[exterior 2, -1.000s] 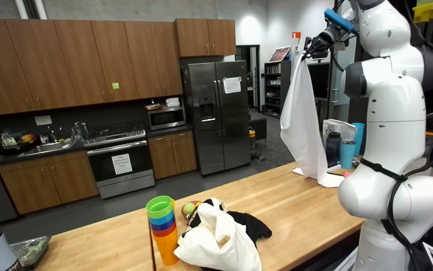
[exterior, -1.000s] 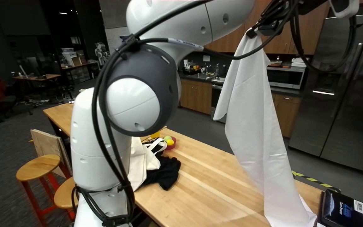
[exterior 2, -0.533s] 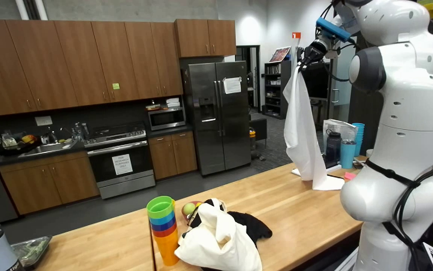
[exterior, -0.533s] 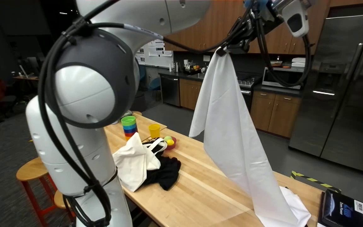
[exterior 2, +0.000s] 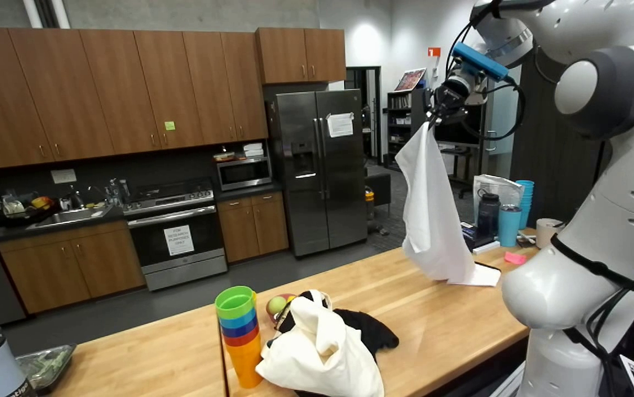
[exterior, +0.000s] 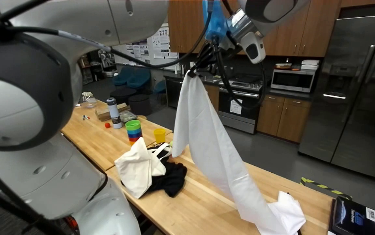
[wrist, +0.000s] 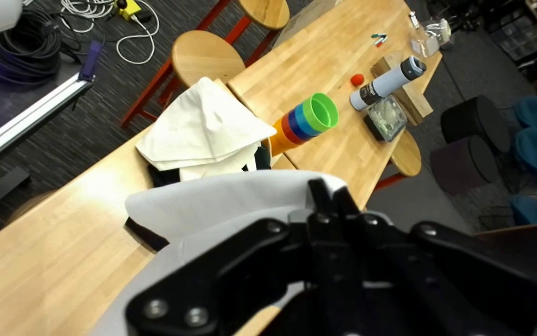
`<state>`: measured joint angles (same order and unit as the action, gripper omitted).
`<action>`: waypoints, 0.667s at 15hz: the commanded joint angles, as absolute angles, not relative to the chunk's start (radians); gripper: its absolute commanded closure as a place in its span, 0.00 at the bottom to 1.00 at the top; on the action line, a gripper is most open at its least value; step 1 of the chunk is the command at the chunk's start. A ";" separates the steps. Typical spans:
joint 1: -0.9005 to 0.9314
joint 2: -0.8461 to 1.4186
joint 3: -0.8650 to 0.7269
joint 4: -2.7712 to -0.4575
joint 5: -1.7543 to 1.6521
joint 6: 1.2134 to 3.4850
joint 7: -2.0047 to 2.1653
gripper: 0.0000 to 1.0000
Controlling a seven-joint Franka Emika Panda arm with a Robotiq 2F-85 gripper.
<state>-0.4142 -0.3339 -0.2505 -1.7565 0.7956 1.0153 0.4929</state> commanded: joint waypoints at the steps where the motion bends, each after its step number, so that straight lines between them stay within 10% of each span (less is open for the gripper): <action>1: -0.396 -0.356 -0.254 -1.785 0.788 1.028 0.491 0.88; 8: -0.399 -0.394 -0.247 -1.829 0.786 1.045 0.485 0.74; 9: -0.406 -0.376 -0.256 -1.811 0.764 1.043 0.479 0.49; 10: -0.416 -0.351 -0.270 -1.773 0.711 1.050 0.445 0.47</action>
<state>-0.4109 -0.3942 -0.2397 -1.8334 0.7857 1.0459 0.4829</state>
